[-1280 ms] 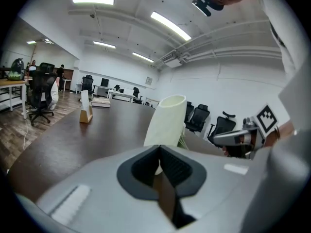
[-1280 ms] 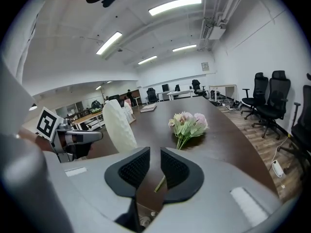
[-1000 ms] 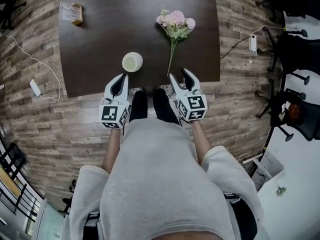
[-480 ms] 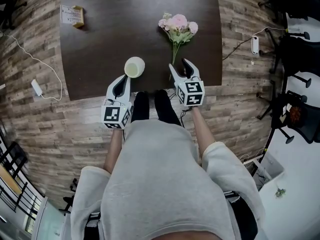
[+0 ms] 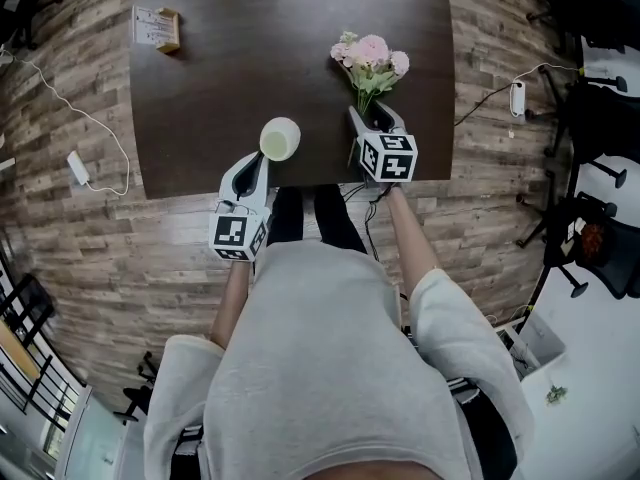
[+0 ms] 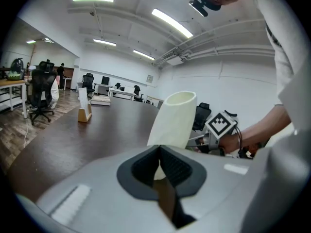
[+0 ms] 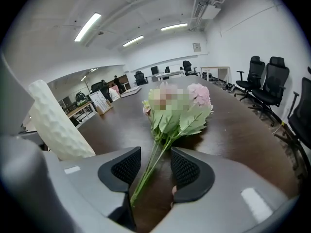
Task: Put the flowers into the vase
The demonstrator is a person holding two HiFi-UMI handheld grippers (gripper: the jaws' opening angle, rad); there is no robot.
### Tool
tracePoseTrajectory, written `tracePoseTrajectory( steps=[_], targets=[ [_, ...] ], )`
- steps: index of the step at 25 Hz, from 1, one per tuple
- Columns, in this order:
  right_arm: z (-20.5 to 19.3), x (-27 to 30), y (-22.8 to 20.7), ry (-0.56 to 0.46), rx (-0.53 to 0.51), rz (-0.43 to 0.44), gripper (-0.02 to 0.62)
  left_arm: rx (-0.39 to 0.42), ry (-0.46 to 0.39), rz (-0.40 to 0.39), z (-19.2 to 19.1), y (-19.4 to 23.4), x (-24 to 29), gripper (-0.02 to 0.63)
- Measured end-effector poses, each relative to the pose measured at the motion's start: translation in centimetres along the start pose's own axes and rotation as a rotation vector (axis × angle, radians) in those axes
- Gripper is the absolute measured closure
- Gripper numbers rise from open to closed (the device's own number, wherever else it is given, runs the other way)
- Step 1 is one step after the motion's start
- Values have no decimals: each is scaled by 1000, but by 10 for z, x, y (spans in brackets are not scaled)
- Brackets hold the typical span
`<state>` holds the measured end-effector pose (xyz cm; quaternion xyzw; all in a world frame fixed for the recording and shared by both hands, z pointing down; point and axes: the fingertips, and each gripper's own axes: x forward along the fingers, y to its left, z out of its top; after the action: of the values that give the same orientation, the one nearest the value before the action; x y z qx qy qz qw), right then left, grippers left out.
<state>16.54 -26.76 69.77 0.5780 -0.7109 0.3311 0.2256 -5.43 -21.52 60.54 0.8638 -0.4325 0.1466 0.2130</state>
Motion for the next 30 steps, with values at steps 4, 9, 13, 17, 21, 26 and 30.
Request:
tracePoseTrajectory(
  steps=[4, 9, 13, 17, 21, 26, 30],
  targets=[
    [2, 6, -6, 38, 14, -17, 456, 1, -3, 2, 1, -1, -1, 595],
    [0, 9, -13, 75, 25, -36, 527, 2, -9, 9, 1, 0, -3, 595],
    [2, 8, -12, 61, 1, -34, 571, 5, -11, 13, 2, 3, -5, 595],
    [8, 3, -9, 23, 6, -23, 577, 7, -14, 16, 3, 3, -7, 595],
    [12, -4, -4, -7, 10, -7, 577, 10, -16, 15, 2, 0, -11, 595],
    [20, -16, 5, -46, 4, 13, 577, 19, -33, 17, 4, -6, -17, 595],
    [27, -31, 12, -89, 2, 32, 577, 33, -49, 13, 6, -15, -23, 595]
  ],
)
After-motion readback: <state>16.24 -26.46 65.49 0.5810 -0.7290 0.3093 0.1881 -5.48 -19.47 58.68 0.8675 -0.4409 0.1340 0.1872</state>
